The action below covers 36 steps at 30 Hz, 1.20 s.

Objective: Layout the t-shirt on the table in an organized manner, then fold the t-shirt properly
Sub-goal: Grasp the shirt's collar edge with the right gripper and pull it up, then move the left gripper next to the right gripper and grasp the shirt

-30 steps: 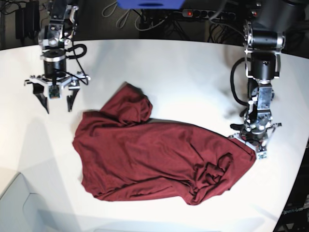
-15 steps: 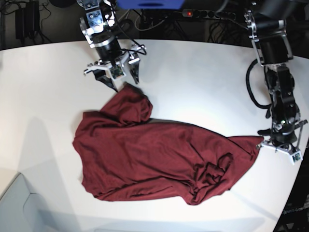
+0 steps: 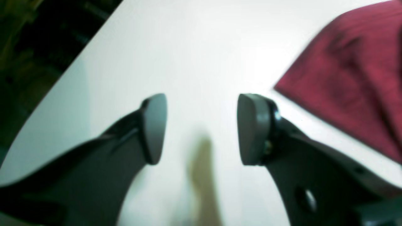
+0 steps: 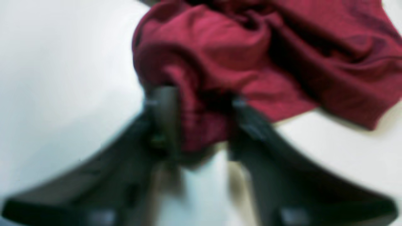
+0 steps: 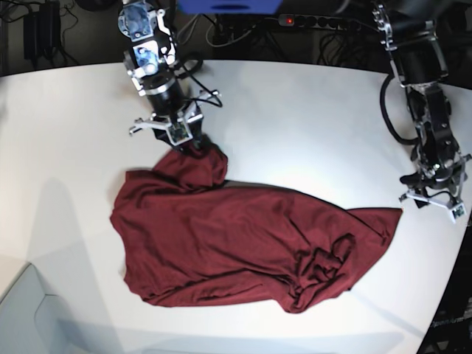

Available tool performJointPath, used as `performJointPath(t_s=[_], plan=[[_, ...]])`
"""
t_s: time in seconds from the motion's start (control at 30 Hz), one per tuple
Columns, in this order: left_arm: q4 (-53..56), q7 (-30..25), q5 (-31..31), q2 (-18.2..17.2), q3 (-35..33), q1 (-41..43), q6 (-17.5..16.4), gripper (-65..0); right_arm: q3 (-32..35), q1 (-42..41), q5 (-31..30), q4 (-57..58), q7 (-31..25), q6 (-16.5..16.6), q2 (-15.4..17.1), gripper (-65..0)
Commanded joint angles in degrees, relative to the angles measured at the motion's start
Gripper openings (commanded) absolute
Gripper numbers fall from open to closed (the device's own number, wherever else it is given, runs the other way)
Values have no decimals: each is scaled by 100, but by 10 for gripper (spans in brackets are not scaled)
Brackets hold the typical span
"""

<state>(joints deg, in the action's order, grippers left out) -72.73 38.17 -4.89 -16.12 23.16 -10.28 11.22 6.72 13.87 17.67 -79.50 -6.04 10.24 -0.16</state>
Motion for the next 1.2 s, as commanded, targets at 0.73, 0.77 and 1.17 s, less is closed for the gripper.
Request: performJointPath(t_s=[0.73,0.77,1.17], plan=[[121,-209,9,350,1,-347,42,-179,-1485,1949,-145,-2814,-1624,-61,258,-650],[121,-209,9,350,1,-347,42,-153,-1591,1949,-312,-2823,-1624,-61,214,-650],[-512,-191,1,834,-61,145,-1,-78,-1107,1870,-892,-3491,-1598,-44,144,-650]])
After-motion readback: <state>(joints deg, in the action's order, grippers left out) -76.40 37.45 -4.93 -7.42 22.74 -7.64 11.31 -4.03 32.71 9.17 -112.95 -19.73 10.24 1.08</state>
